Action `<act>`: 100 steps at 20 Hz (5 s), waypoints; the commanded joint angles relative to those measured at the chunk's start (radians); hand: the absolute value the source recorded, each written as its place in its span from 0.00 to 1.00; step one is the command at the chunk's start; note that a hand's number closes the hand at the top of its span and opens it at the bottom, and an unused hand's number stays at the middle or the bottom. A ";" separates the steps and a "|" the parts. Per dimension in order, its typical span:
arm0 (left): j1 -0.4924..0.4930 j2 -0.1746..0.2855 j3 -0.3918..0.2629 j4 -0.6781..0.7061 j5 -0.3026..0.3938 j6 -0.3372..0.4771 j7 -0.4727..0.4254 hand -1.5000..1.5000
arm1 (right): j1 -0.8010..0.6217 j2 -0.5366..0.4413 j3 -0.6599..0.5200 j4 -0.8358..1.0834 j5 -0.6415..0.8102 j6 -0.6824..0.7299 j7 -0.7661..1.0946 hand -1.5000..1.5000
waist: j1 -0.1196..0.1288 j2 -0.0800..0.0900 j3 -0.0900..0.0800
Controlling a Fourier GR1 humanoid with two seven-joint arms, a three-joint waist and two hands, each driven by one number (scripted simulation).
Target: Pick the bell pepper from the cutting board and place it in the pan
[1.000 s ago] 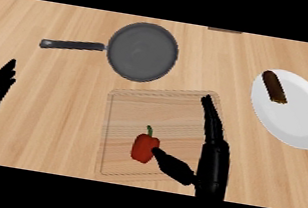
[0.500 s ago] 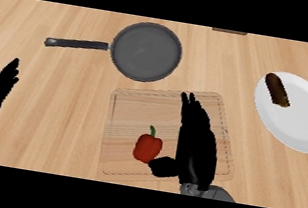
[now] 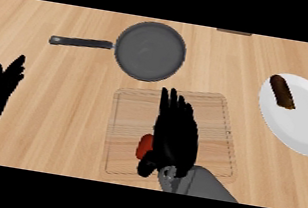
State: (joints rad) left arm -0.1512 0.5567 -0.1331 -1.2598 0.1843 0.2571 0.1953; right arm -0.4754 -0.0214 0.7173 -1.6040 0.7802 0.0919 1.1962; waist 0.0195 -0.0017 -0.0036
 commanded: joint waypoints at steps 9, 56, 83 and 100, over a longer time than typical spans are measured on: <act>0.008 0.007 0.032 0.025 -0.012 -0.018 -0.012 0.50 | -0.048 0.020 0.089 0.084 -0.051 0.055 0.291 0.00 | -0.015 -0.004 0.002; 0.031 -0.050 0.098 -0.026 -0.082 -0.062 0.017 0.50 | -0.075 0.021 0.125 0.373 -0.020 -0.137 0.274 1.00 | -0.028 -0.008 0.003; 0.013 -0.071 0.082 -0.041 -0.099 -0.054 0.037 0.50 | -0.202 0.021 -0.243 0.230 0.656 -0.261 0.291 1.00 | 0.015 0.000 0.003; -0.053 -0.103 0.046 -0.036 -0.127 -0.067 0.035 0.50 | -0.377 0.021 -0.561 0.632 0.540 -0.599 0.176 1.00 | 0.084 0.035 0.005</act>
State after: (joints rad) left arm -0.1952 0.4578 -0.0852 -1.2944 0.0635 0.1859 0.2302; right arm -0.8155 -0.0106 0.2178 -1.0695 1.3411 -0.3299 1.1870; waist 0.0948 0.0281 0.0011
